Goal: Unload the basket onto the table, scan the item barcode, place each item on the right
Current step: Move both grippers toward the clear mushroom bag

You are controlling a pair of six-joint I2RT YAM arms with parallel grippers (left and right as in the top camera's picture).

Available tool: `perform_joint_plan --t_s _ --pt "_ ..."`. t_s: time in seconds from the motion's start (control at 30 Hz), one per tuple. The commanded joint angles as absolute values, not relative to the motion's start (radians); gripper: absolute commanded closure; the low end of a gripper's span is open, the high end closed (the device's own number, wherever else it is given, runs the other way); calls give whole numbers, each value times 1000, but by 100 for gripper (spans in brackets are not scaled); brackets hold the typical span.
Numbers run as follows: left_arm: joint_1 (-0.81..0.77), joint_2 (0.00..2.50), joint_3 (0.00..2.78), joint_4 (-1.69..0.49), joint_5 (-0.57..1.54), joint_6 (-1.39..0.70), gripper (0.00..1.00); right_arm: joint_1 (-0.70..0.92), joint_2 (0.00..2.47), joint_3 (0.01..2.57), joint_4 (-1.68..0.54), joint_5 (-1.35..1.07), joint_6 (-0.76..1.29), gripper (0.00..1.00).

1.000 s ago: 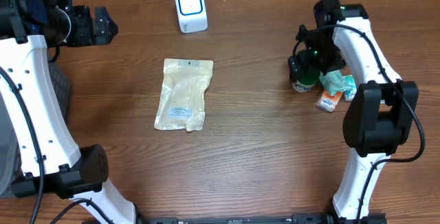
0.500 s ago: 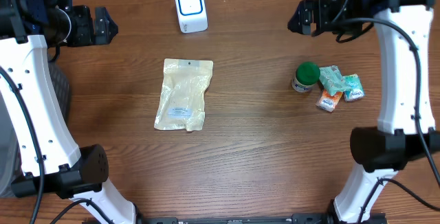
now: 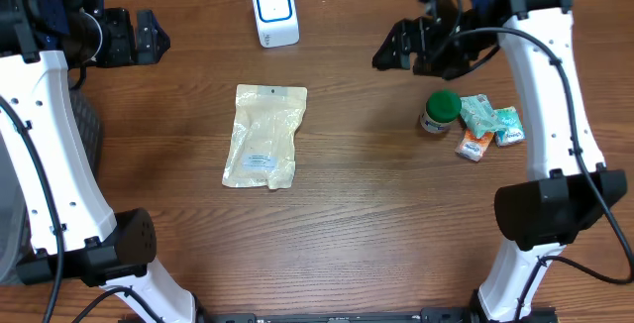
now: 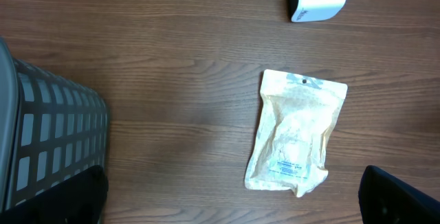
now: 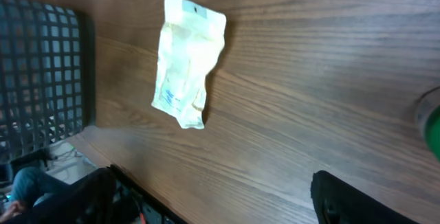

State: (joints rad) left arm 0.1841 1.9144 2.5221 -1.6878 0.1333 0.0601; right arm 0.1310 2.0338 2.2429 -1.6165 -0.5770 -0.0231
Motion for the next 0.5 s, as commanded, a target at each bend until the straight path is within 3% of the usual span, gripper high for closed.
perform_joint_plan --t_s 0.0,0.47 --pt "183 1921 2522 -1689 127 75 0 129 2040 2179 -1590 -585 -22 12" --pt "183 1921 2522 -1612 128 75 0 135 2040 2014 -1500 -585 -14 15"
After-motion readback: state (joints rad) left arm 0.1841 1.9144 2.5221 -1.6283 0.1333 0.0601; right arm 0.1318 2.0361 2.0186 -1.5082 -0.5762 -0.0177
